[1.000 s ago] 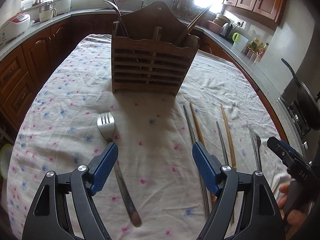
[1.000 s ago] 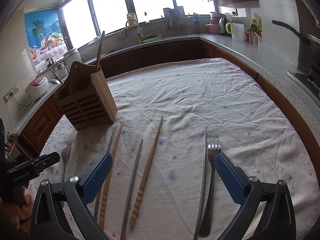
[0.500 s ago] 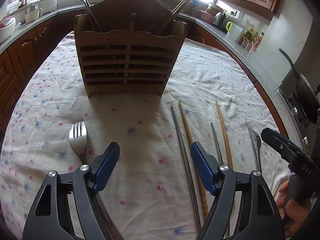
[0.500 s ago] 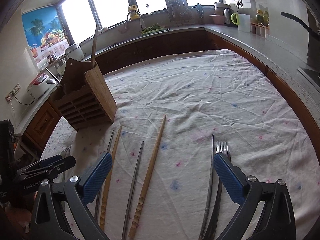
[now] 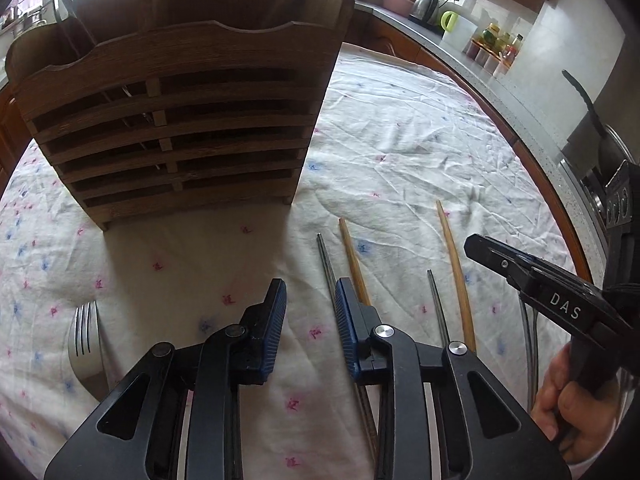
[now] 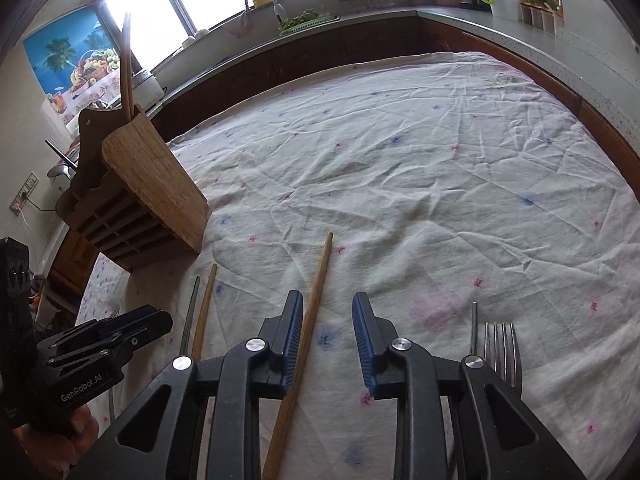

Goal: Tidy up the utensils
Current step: 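Close the left tool on a metal chopstick while the right tool grasps a wooden chopstick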

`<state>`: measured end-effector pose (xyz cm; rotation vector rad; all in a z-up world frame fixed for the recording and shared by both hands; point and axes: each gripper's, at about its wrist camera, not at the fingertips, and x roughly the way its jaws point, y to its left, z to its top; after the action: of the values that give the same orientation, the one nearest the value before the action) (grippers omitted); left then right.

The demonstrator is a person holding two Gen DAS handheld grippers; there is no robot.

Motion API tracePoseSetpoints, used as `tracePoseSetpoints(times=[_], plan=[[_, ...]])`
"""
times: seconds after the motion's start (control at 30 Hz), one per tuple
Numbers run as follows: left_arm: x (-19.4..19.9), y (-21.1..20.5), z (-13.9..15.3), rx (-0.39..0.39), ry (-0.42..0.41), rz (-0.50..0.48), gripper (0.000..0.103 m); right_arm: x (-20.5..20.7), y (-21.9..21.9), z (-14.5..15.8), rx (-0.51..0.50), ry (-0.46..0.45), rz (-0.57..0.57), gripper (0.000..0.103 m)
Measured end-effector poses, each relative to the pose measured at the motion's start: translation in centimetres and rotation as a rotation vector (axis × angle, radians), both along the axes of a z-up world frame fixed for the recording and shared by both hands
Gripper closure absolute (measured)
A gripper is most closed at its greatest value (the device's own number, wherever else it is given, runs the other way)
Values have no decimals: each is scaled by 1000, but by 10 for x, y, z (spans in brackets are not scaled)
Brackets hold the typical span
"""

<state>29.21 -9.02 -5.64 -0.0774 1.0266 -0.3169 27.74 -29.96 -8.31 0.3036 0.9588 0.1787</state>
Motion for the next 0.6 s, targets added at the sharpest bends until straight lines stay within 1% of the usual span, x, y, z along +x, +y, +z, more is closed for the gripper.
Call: tracePoseSetpoints(times=[0.07, 0.13, 0.2, 0.27, 0.33, 0.37, 0.4, 0.47, 0.6], plan=[[5, -2, -1, -11, 5, -7, 79, 8, 4, -2, -6, 6, 3, 77], [8, -5, -3, -7, 7, -13, 79, 15, 6, -4, -18, 13, 10, 77], [12, -9, -7, 4, 10, -22, 86, 22, 9, -7, -44, 27, 16, 77], [14, -13, -7, 25, -7, -34, 87, 25, 13, -8, -76, 18, 27, 77], [13, -15, -7, 38, -12, -54, 93, 26, 18, -7, -114, 17, 39, 79], [11, -16, -8, 43, -16, -68, 95, 25, 19, -7, -128, 16, 43, 83], [8, -17, -8, 54, -25, -83, 96, 24, 19, -8, -135, 17, 45, 89], [0, -15, -8, 66, -34, -118, 96, 18, 16, -7, -127, 19, 49, 94], [-19, -2, -7, 58, -26, -169, 97, -2, 13, -5, -120, 23, 66, 95]])
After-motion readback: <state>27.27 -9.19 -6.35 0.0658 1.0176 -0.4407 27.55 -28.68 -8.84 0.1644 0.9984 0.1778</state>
